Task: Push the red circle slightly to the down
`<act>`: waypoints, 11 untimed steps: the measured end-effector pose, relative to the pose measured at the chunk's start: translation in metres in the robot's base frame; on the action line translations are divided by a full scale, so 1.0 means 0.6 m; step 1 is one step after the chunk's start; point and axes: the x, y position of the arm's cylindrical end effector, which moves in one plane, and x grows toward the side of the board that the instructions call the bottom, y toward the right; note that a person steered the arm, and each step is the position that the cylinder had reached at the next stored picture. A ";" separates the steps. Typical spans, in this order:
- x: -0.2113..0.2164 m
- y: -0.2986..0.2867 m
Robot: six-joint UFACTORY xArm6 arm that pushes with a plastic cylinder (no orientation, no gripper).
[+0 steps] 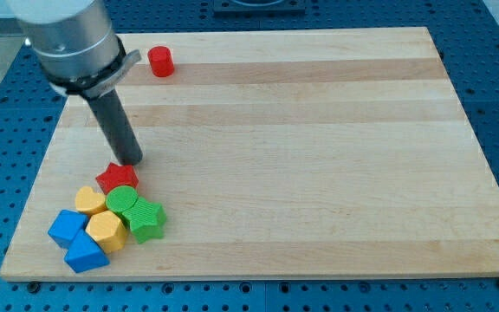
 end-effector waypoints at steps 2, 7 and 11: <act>-0.198 0.117; -0.340 0.015; -0.299 0.047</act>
